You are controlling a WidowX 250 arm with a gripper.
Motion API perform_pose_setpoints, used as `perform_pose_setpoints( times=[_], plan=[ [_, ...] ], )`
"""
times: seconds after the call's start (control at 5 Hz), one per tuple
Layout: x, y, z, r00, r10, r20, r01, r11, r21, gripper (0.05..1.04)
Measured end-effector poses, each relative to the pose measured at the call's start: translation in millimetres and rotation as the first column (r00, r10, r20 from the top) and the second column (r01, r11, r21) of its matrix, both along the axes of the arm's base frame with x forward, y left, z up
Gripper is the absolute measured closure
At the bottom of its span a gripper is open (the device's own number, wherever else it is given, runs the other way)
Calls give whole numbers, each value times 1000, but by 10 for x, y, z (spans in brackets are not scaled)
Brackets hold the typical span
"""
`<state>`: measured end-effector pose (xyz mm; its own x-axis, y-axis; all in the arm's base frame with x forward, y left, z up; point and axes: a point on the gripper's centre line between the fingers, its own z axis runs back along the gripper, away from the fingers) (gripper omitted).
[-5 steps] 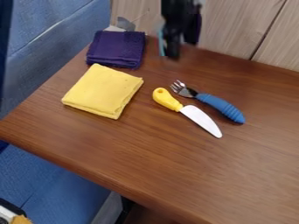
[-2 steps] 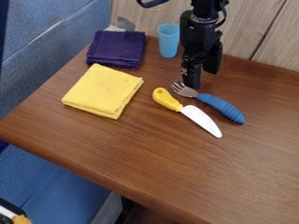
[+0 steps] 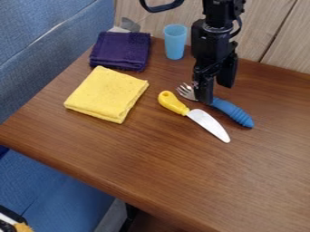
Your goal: Moved the blue fork to the bottom right side of the yellow cloth
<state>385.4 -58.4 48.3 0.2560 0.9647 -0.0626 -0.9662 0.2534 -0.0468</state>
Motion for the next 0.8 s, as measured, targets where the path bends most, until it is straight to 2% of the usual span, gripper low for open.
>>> perform_pose_setpoints(
  times=[0.2,0.4,0.6,0.8],
  plan=[
    [-63,-101,-56,998,-57,-10,57,998,1,83],
    [-53,-175,-77,995,-102,9,102,995,4,135],
    [-60,-214,-211,988,-154,-7,154,988,15,425],
    [-38,-215,-211,988,-156,10,156,988,20,688]
  ],
)
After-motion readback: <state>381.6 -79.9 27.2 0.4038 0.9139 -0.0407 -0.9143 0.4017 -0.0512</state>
